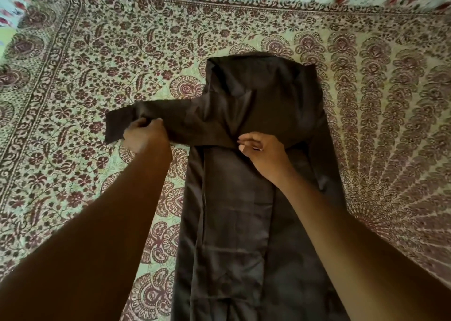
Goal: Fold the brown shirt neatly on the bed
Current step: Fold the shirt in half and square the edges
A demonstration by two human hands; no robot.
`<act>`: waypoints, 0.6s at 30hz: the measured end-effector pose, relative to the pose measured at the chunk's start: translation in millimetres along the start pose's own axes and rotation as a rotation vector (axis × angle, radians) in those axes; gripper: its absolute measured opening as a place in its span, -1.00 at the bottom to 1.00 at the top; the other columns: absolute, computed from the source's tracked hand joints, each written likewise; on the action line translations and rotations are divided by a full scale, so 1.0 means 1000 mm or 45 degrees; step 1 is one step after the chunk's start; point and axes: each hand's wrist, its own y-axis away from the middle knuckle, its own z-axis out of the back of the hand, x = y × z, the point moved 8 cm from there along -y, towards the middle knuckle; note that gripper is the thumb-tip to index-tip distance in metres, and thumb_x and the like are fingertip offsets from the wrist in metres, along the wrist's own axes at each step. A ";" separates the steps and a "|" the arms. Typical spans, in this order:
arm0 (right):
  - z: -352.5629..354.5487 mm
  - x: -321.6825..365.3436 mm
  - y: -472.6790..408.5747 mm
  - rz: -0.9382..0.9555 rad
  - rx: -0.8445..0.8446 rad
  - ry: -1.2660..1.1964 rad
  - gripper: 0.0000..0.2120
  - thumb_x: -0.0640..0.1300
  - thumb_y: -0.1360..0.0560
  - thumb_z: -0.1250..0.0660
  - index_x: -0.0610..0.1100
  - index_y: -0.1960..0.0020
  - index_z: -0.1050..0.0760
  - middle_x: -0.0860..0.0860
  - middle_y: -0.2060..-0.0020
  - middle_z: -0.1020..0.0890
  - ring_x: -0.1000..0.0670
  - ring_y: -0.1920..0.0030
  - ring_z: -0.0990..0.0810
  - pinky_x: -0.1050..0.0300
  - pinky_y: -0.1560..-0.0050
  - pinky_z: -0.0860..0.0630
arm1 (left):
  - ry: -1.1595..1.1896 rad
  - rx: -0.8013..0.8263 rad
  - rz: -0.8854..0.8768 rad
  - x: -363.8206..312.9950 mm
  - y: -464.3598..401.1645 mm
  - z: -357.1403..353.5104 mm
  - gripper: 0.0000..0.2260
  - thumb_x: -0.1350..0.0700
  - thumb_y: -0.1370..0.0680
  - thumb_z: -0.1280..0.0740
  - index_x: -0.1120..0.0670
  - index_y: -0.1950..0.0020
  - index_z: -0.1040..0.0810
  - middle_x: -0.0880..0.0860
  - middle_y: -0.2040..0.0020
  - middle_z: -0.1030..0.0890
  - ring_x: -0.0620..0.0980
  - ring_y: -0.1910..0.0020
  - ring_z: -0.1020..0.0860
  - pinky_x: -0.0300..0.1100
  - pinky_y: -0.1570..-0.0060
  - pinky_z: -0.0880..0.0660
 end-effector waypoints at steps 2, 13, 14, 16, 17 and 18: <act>-0.001 0.000 0.001 0.024 0.000 0.035 -0.80 -0.14 -0.59 -0.43 -0.04 -0.21 -0.66 0.10 -0.05 -0.73 0.23 -0.11 -0.65 0.48 -0.05 -0.50 | 0.169 0.052 0.010 -0.007 -0.002 -0.003 -0.84 0.15 -0.48 -0.53 0.02 0.02 -0.61 0.00 0.04 -0.66 0.03 0.01 -0.66 -0.10 -0.06 -0.64; 0.008 -0.006 0.008 -0.451 0.011 -1.033 -0.60 0.09 -0.73 -0.11 -0.12 -0.35 -0.54 -0.14 -0.19 -0.68 -0.08 -0.15 -0.66 -0.05 -0.35 -0.47 | 0.284 1.086 -0.497 -0.037 0.143 -0.031 -0.56 0.50 -0.37 -0.50 0.04 0.04 -0.46 0.25 0.10 -0.68 0.13 0.09 -0.68 0.09 0.13 -0.65; 0.014 -0.010 0.011 -0.511 0.018 -1.176 -0.51 0.21 -0.70 -0.08 -0.08 -0.36 -0.56 -0.12 -0.18 -0.69 -0.12 -0.16 -0.66 -0.16 -0.40 -0.44 | 0.295 1.213 -0.441 -0.027 0.162 -0.034 -0.47 0.54 -0.35 -0.49 0.02 -0.03 -0.38 0.30 0.03 -0.68 0.16 0.04 -0.68 0.05 0.14 -0.65; 0.036 -0.020 0.020 -0.481 0.093 -1.209 -0.34 0.38 -0.61 -0.04 -0.05 -0.39 -0.58 -0.12 -0.34 -0.62 -0.16 -0.30 -0.61 -0.25 -0.42 -0.44 | 0.247 1.432 -0.375 -0.001 0.196 -0.038 -0.31 0.60 -0.30 -0.48 0.01 -0.21 -0.36 0.21 -0.03 -0.71 0.04 0.00 -0.71 -0.06 0.13 -0.68; 0.045 -0.022 0.026 -0.486 0.123 -1.163 -0.29 0.41 -0.60 -0.02 -0.06 -0.39 -0.59 -0.13 -0.37 -0.61 -0.16 -0.33 -0.61 -0.23 -0.37 -0.51 | 0.182 1.531 -0.383 0.012 0.210 -0.039 -0.25 0.62 -0.29 -0.47 0.06 -0.31 -0.37 0.16 -0.05 -0.71 -0.04 0.00 -0.71 -0.08 0.11 -0.69; 0.054 -0.024 0.033 -0.496 0.139 -1.115 -0.28 0.41 -0.60 -0.04 -0.10 -0.29 -0.67 -0.13 -0.28 -0.67 -0.12 -0.24 -0.67 -0.14 -0.23 -0.62 | 0.094 1.631 -0.403 0.026 0.223 -0.039 -0.26 0.62 -0.29 -0.48 0.14 -0.36 -0.41 0.16 -0.07 -0.70 -0.07 0.00 -0.71 -0.08 0.07 -0.70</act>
